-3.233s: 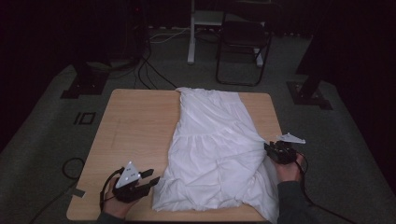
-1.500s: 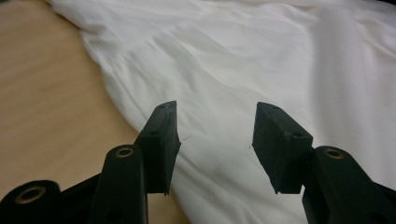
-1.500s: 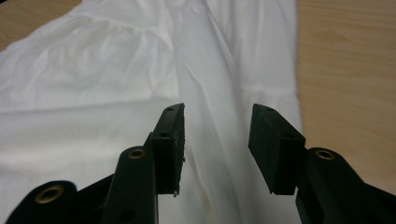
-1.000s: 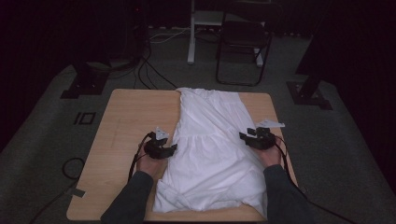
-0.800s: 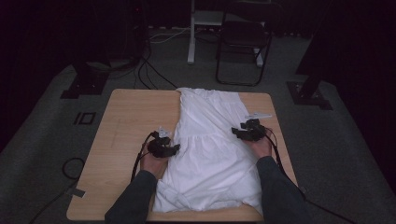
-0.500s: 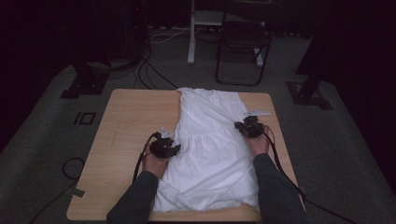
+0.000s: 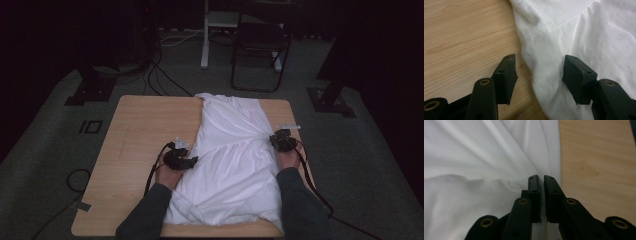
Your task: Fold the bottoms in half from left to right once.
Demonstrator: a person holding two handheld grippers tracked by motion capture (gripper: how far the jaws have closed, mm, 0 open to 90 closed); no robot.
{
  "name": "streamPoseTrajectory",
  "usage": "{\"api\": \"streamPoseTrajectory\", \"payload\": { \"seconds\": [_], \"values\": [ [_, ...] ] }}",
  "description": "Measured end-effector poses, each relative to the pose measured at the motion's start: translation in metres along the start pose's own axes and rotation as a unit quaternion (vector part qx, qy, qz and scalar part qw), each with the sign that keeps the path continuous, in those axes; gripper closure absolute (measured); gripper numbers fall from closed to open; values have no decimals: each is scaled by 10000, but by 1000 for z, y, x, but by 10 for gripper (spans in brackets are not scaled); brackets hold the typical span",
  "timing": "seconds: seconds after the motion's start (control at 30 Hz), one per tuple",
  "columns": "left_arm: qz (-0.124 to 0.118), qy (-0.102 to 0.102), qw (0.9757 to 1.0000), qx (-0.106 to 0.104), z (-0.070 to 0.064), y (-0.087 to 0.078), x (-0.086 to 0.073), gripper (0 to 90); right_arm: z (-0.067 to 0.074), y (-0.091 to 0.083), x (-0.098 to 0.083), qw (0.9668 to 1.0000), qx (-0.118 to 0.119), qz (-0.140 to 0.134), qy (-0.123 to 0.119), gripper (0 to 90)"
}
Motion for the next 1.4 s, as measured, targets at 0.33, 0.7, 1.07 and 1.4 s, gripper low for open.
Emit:
{"api": "streamPoseTrajectory", "payload": {
  "seconds": [0.33,0.7,1.07,1.4],
  "values": [
    [-37,496,9985,228,-3,-13,-11,880,12,0,-17,9997,195,99,115,878],
    [-41,513,9985,167,9,-81,-78,881,84,-32,-59,9960,881,138,-105,880],
    [-184,222,9995,-118,-2,-108,-104,671,107,-59,-79,9890,1431,289,-241,718],
    [-600,127,9981,-94,8,-90,-68,551,115,-36,-13,9811,1891,-302,-270,539]
  ]
}}
Point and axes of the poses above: each handheld gripper's, and its own axes: y roughly forward along the jaws, x roughly out of its top, z roughly to its left, the point moved 7 cm from there along y, roughly forward along the jaws, and after that the axes turned 11 degrees about x, right-handed, at the moved point
